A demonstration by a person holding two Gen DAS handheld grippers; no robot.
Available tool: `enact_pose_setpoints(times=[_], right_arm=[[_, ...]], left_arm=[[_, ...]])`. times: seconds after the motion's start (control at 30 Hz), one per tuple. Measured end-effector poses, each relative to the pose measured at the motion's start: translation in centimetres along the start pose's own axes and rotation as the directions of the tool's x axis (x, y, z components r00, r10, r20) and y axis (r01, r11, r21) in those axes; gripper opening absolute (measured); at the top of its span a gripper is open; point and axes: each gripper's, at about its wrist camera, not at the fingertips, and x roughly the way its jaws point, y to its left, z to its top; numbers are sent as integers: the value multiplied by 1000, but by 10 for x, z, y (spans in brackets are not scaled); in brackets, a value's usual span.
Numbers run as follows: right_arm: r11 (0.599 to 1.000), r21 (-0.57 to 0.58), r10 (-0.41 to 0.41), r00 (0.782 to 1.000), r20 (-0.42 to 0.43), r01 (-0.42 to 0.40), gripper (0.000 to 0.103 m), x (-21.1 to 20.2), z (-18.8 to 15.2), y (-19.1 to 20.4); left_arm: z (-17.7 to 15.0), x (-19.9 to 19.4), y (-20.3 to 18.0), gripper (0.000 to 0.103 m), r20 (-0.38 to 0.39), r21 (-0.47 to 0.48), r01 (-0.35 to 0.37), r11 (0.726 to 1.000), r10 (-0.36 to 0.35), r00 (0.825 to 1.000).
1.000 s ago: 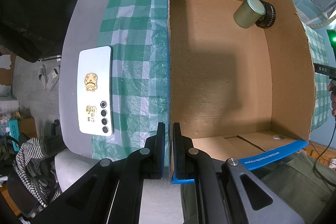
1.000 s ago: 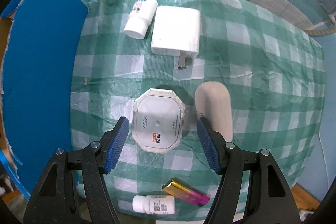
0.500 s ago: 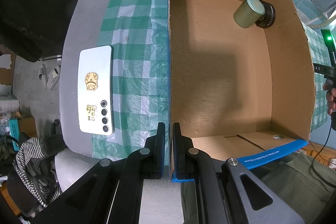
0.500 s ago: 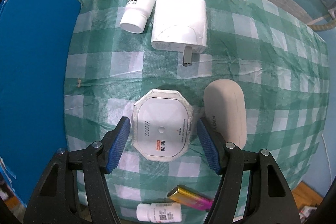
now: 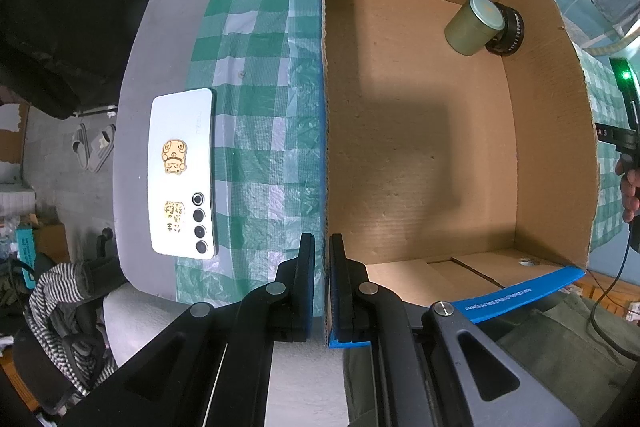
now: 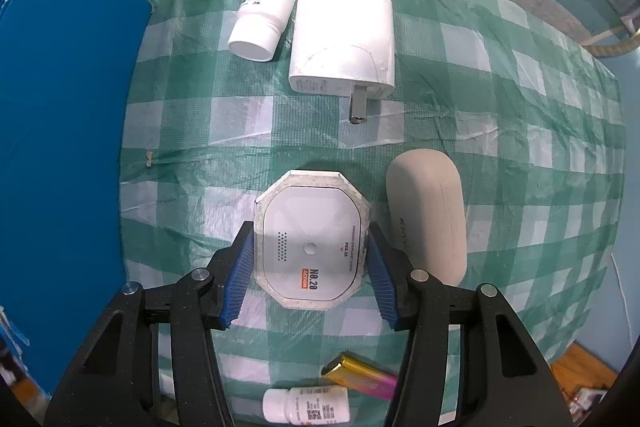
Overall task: Organize rigid objects
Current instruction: 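Lift the white hexagonal box toward the cardboard box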
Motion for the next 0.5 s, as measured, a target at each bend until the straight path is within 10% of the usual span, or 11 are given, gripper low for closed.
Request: enact_pose_setpoints(times=[0.5], right_arm=[[997, -74, 28, 999, 37, -26, 53, -51, -2, 17]], left_arm=[[-1, -1, 0, 7, 1, 1, 3, 1000, -3, 1000]])
